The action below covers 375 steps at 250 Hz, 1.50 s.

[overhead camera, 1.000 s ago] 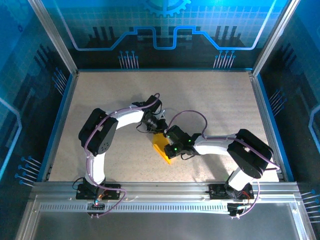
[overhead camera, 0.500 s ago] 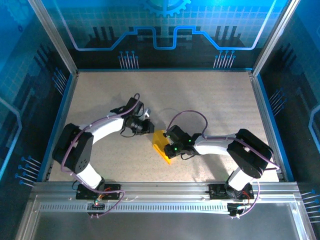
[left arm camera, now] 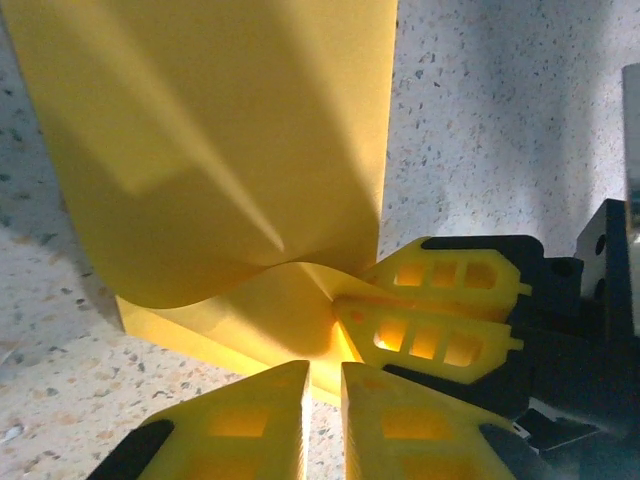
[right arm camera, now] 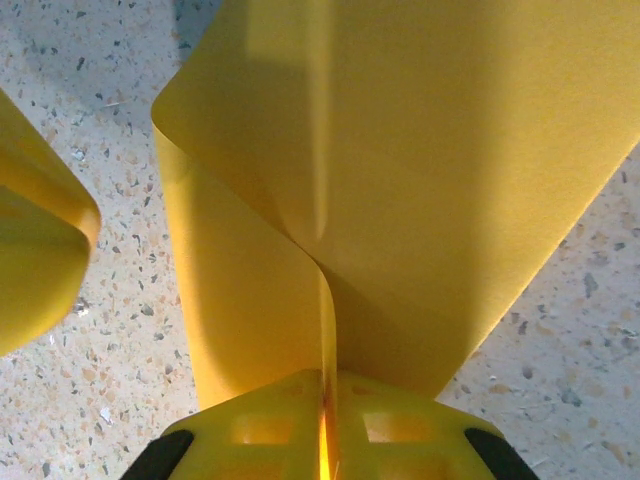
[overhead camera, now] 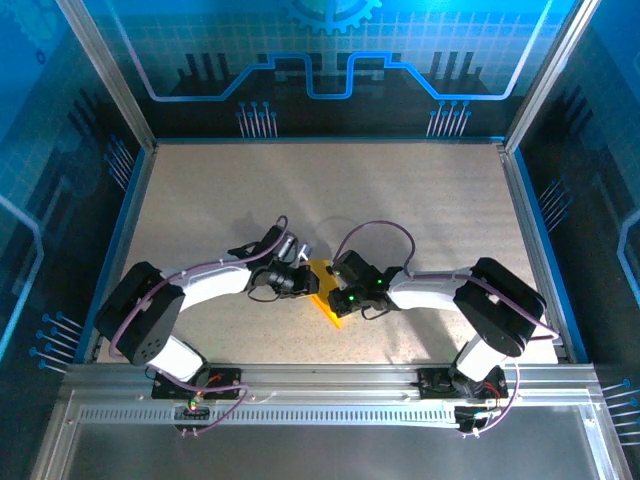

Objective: Fold a paper plane with a square sheet of paper (fold left side to right side)

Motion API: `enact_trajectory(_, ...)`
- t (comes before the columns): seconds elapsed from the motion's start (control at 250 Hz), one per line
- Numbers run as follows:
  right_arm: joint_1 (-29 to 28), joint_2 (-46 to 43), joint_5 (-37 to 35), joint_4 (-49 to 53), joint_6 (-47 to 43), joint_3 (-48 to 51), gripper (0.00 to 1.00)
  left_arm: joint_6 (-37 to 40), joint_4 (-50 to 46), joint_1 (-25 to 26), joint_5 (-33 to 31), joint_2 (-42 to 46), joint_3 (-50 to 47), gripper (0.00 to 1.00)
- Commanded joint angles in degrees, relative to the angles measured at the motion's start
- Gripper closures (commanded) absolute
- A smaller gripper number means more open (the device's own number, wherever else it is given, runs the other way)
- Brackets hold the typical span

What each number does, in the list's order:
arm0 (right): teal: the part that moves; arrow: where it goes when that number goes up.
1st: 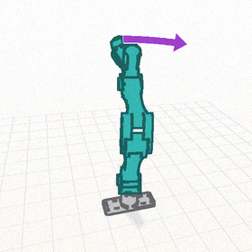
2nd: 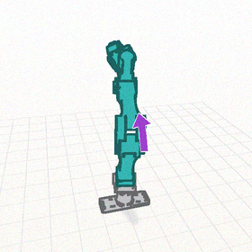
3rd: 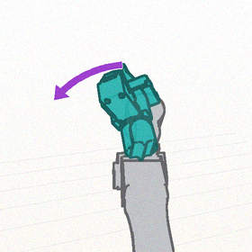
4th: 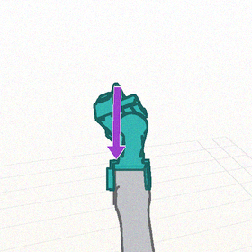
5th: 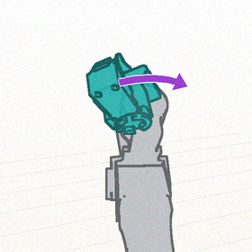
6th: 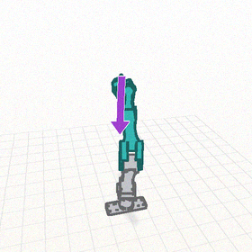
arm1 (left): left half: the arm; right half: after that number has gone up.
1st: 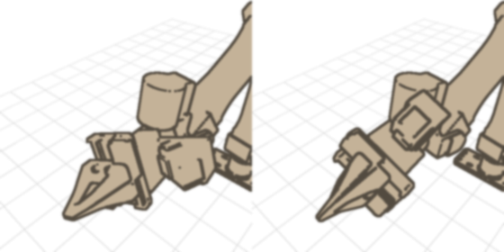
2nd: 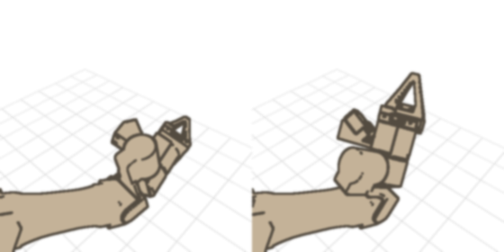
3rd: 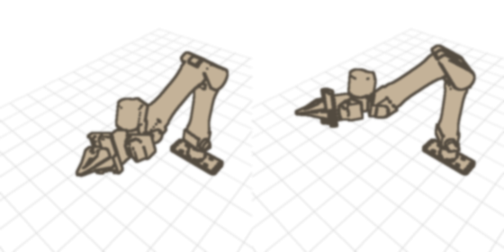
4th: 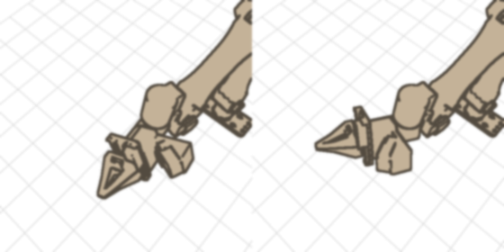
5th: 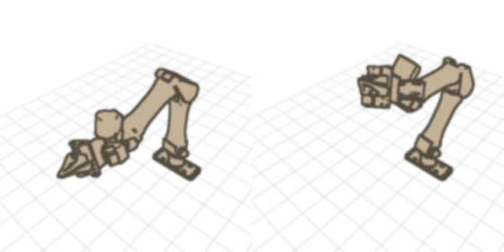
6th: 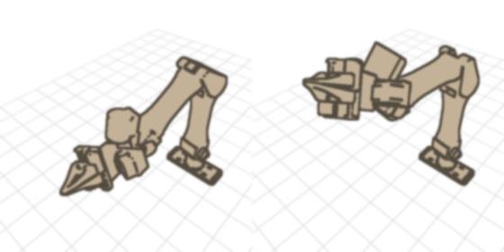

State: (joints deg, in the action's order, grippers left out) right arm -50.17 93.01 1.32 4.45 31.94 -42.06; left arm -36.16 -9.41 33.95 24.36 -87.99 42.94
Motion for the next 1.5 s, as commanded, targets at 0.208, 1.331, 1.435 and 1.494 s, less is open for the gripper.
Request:
enact_trajectory(0.208, 0.6, 3.4, -0.6, 4.6, 0.1, 0.9, 0.88, -2.6, 2.6, 2.7, -0.6, -5.6, 2.5, 0.86)
enact_trajectory(1.331, 1.8, 2.4, 0.2, 5.8, -0.7, -1.0, 0.85, -1.7, 1.7, 2.7, -5.3, -9.3, -2.1, 0.91)
enact_trajectory(1.435, 1.9, 2.2, 0.4, 5.7, -0.5, -1.0, 0.85, -1.7, 1.5, 2.7, -5.6, -9.3, -2.0, 0.91)
enact_trajectory(1.494, 1.9, 2.1, 0.5, 5.7, -0.4, -0.9, 0.85, -1.7, 1.3, 2.7, -5.7, -9.4, -2.0, 0.91)
